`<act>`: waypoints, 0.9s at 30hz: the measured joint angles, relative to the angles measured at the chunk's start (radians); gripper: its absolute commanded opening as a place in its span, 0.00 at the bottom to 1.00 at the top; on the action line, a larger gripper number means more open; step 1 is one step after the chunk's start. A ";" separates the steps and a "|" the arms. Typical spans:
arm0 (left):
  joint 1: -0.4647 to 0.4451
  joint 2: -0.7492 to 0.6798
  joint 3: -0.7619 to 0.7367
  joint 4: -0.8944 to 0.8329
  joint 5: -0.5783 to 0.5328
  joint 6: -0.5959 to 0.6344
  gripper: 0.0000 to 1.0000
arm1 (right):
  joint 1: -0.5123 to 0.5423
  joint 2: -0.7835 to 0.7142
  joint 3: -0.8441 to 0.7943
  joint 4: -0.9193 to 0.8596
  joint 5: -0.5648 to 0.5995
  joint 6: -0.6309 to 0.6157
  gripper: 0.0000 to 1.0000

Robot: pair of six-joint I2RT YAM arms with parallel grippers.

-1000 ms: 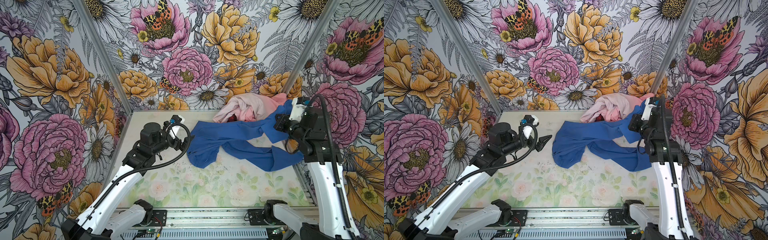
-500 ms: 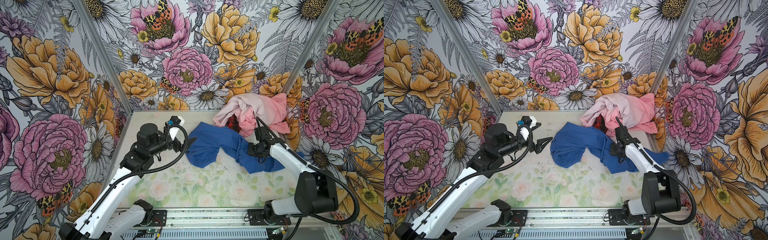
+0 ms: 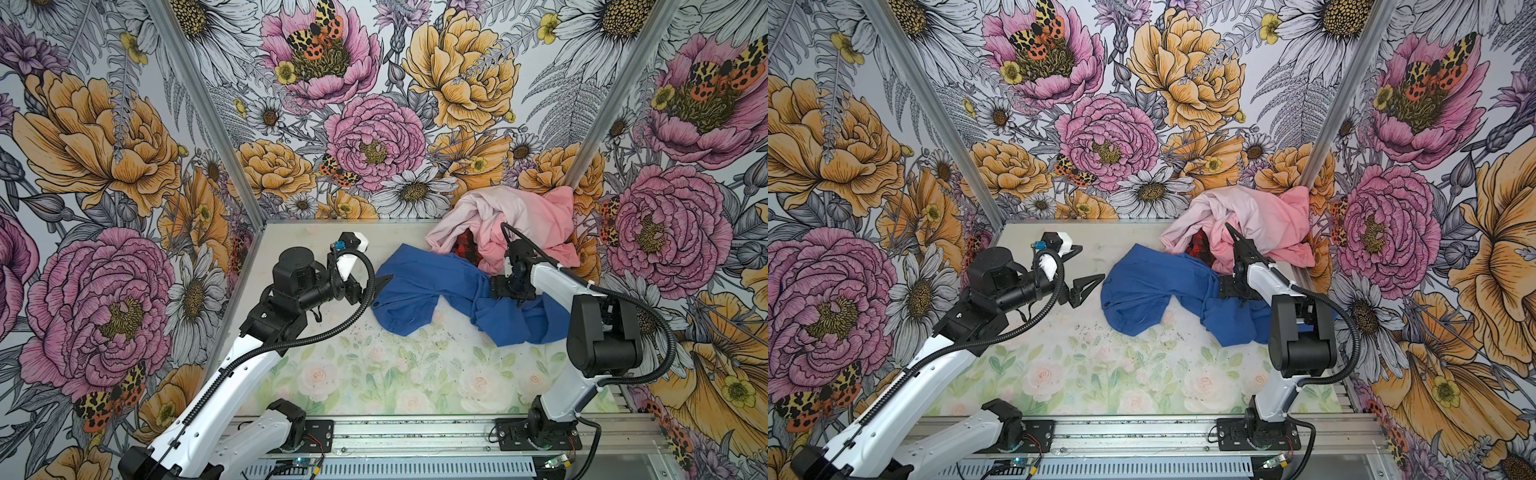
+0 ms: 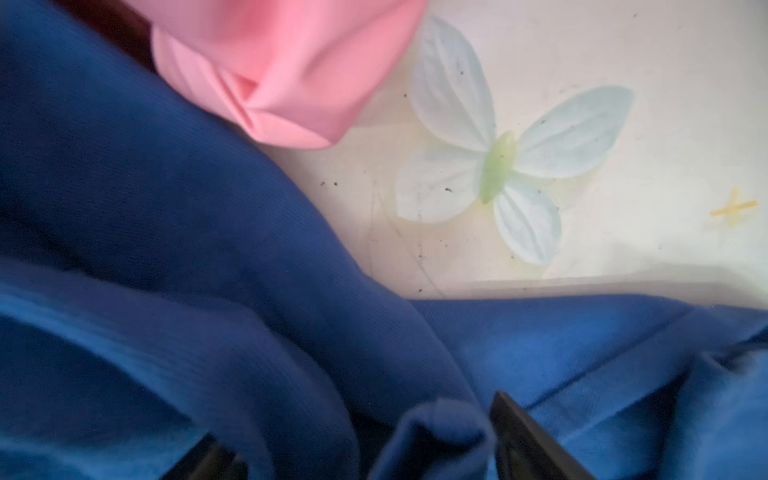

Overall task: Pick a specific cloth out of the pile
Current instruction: 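Drag the blue shirt toward the left gripper's side with the right gripper, then lift and carry the blue shirt toward the left gripper with the right gripper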

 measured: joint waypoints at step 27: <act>0.037 -0.046 -0.001 0.005 0.013 -0.009 0.99 | 0.194 0.156 0.165 -0.194 -0.124 -0.054 0.00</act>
